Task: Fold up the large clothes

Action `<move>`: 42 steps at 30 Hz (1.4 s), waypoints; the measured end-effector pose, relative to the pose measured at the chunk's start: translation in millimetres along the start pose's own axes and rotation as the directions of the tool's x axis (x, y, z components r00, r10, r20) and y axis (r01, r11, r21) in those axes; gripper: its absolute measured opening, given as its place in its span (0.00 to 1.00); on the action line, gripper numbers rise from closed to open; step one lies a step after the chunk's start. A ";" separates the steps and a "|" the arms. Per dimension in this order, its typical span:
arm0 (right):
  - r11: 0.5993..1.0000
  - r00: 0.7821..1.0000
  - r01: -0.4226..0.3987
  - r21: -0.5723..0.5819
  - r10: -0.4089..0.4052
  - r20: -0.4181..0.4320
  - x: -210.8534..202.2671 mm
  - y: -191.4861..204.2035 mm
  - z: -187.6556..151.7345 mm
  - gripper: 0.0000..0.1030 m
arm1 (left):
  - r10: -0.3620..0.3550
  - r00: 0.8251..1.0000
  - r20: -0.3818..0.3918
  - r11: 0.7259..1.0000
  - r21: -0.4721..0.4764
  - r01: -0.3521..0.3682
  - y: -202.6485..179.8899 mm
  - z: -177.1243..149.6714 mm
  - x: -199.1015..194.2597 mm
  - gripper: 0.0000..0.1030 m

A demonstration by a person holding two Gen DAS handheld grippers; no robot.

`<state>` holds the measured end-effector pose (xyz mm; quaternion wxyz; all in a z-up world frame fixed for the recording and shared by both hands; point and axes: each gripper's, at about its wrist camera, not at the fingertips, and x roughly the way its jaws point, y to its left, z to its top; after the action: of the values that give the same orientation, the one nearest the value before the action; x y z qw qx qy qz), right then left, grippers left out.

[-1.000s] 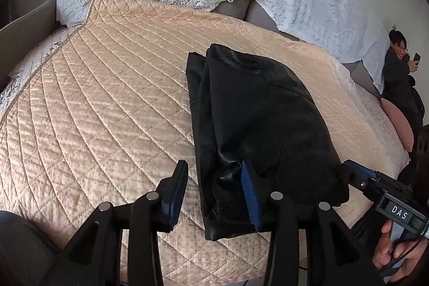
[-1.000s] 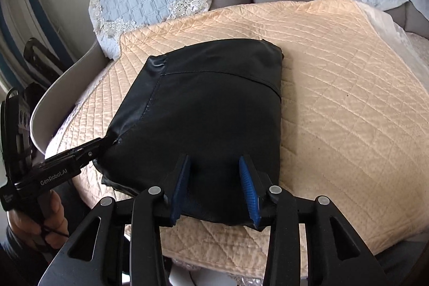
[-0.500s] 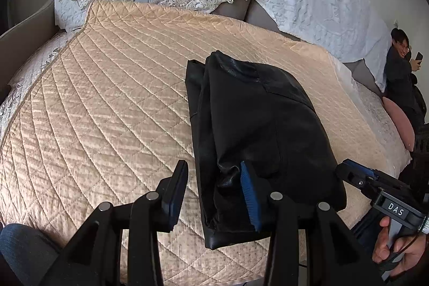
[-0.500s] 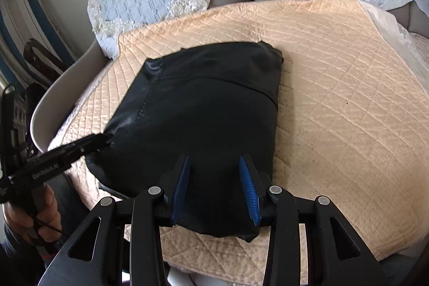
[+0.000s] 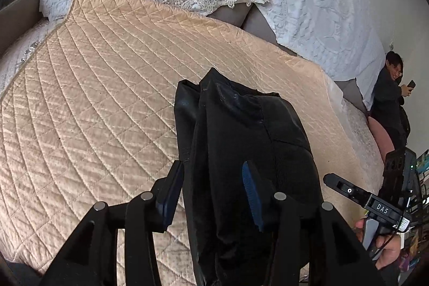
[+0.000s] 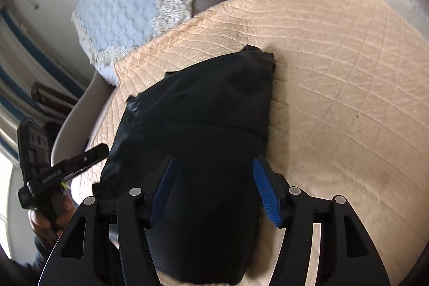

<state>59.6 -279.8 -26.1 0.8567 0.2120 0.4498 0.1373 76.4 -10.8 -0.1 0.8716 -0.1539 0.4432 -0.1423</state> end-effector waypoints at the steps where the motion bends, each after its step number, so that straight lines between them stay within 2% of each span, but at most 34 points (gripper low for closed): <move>1: 1.000 1.000 -0.023 0.021 0.023 -0.009 5.1 -5.6 3.7 0.59 | -0.026 1.000 -0.005 1.000 0.003 0.026 0.8 3.1 6.1 0.50; 3: 0.997 0.998 -0.058 0.057 0.059 -0.028 15.0 -14.4 8.6 0.59 | -0.014 1.000 -0.021 1.000 -0.005 0.014 4.2 6.6 18.9 0.52; 5: 0.994 0.996 -0.077 0.074 0.079 -0.028 23.1 -22.1 11.1 0.68 | -0.027 0.998 -0.049 1.000 -0.010 0.026 8.6 5.7 32.2 0.54; 7: 0.987 0.993 -0.111 0.115 0.116 -0.035 32.9 -31.4 11.5 0.70 | -0.042 0.997 -0.070 0.999 -0.033 0.040 15.2 2.8 41.5 0.59; 13: 0.981 0.985 -0.168 0.095 0.172 -0.033 28.4 -29.0 -0.5 0.71 | -0.164 0.983 -0.080 0.978 -0.142 0.151 35.3 -10.3 38.9 0.62; 17: 0.972 0.972 -0.210 0.103 0.219 -0.083 36.5 -29.1 8.3 0.74 | -0.200 0.975 -0.093 0.972 -0.147 0.185 35.9 -6.3 42.9 0.62; 22: 0.976 0.977 -0.187 0.113 0.196 -0.079 48.8 -32.2 21.3 0.74 | -0.190 0.975 -0.118 0.977 -0.126 0.175 30.4 11.5 63.4 0.64; 28: 0.983 0.977 -0.177 0.054 0.182 -0.107 39.0 -20.3 1.2 0.71 | -0.170 0.980 -0.108 0.984 -0.079 0.162 22.0 -6.9 51.2 0.64; 31: 0.982 0.978 -0.168 0.089 0.177 -0.110 48.5 -25.9 9.1 0.66 | -0.146 0.983 -0.111 0.988 -0.058 0.140 17.8 -5.9 55.7 0.64; 33: 0.983 0.980 -0.154 0.104 0.165 -0.108 52.8 -27.7 13.0 0.63 | -0.135 0.983 -0.121 0.990 -0.045 0.130 16.0 -2.2 59.7 0.61; 36: 0.989 0.985 -0.122 0.084 0.131 -0.116 54.0 -21.7 11.9 0.50 | -0.108 0.986 -0.130 0.994 -0.036 0.104 12.9 -1.9 61.7 0.53; 38: 0.990 0.988 -0.099 0.096 0.109 -0.110 47.4 -16.7 13.5 0.36 | -0.051 0.989 -0.139 0.999 -0.002 0.051 3.2 1.0 60.8 0.40; 39: 0.993 0.991 -0.085 0.085 0.093 -0.095 38.7 -11.6 14.4 0.33 | -0.023 0.991 -0.135 1.000 0.017 0.026 -6.3 5.6 59.7 0.36; 40: 0.994 0.994 -0.080 0.068 0.085 -0.072 27.2 -3.8 15.1 0.28 | -0.008 0.993 -0.121 0.999 0.038 0.012 -12.0 7.4 52.8 0.26; 42: 0.995 0.995 -0.088 0.045 0.090 -0.047 7.7 7.7 15.4 0.25 | -0.014 0.996 -0.086 0.998 0.066 0.020 -20.9 8.4 34.6 0.21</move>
<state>76.3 -273.4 -20.1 0.8336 0.2469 0.4637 0.1708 100.6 -42.0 -12.4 0.8551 -0.1223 0.4739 -0.1708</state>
